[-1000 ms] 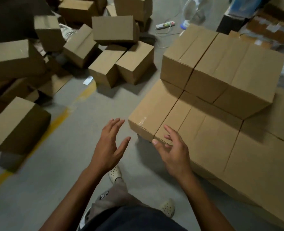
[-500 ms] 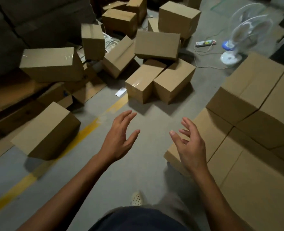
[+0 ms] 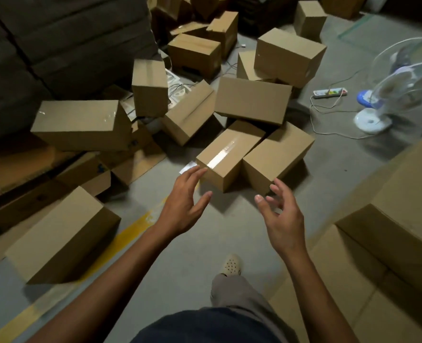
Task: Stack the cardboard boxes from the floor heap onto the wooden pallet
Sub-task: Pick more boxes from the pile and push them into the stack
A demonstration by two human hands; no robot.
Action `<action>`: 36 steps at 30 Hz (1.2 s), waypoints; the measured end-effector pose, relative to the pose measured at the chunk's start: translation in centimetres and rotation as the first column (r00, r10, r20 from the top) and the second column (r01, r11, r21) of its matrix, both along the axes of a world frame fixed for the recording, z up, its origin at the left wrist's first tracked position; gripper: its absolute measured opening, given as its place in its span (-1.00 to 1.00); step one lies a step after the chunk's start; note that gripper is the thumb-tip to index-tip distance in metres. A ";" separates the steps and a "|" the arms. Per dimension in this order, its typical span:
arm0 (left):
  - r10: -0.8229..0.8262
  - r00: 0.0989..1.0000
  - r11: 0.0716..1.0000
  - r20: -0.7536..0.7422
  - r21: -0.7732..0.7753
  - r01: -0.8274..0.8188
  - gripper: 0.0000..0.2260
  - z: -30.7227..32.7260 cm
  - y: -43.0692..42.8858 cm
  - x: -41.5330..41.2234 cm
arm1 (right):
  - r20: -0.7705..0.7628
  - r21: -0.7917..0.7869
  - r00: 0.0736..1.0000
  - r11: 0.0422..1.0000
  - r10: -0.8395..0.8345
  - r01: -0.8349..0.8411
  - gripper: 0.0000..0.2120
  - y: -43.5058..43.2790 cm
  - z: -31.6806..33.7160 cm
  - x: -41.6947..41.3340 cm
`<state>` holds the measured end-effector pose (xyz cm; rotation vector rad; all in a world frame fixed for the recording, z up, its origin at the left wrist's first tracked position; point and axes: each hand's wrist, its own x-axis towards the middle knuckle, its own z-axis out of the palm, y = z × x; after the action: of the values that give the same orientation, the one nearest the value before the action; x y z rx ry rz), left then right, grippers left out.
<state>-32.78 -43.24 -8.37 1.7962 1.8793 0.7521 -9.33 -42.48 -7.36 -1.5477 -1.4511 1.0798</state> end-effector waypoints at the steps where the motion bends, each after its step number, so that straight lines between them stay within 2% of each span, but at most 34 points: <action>1: 0.014 1.000 1.000 -0.005 -0.008 -0.014 -0.50 -0.2 2.2 -0.4 | -0.003 -0.015 1.000 1.000 0.004 -0.004 -0.40 2.4 -0.1 -0.3; 7: 0.042 0.996 0.995 -0.080 -0.092 -0.049 -0.47 -1.0 14.7 -2.8 | 0.010 -0.077 1.000 0.997 0.029 -0.028 -0.40 15.4 -1.3 -1.8; 13: -0.030 0.986 0.983 -0.167 -0.184 -0.002 -0.47 -3.2 23.9 -6.5 | 0.087 -0.160 0.996 0.987 0.037 -0.023 -0.41 24.4 -4.0 -4.0; 19: -0.106 0.980 0.964 -0.168 -0.257 0.061 -0.47 -7.8 33.2 -10.0 | 0.140 -0.284 0.990 0.959 0.020 0.021 -0.41 32.1 -9.1 -7.7; 25: -0.226 0.962 0.922 -0.155 -0.353 0.159 -0.47 -17.2 43.9 -14.6 | 0.158 -0.404 0.985 0.907 -0.063 0.122 -0.43 40.3 -18.1 -12.4; 30: -0.286 0.944 0.878 -0.166 -0.441 0.188 -0.48 -27.6 51.6 -17.2 | 0.168 -0.552 0.970 0.799 -0.175 0.239 -0.46 45.9 -28.1 -15.3; 33: -0.215 0.970 0.857 -0.113 -0.498 0.132 -0.50 -34.7 55.1 -17.8 | 0.169 -0.635 0.960 0.720 -0.221 0.278 -0.46 48.0 -35.3 -16.1; 36: 0.021 0.999 0.812 0.025 -0.584 -0.002 -0.54 -42.8 57.8 -18.4 | 0.176 -0.703 0.939 0.630 -0.297 0.331 -0.46 50.0 -43.2 -16.2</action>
<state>-51.14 14.59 -51.21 1.3639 1.8336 0.1551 -25.54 7.54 -50.55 -2.2828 -0.7097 1.5013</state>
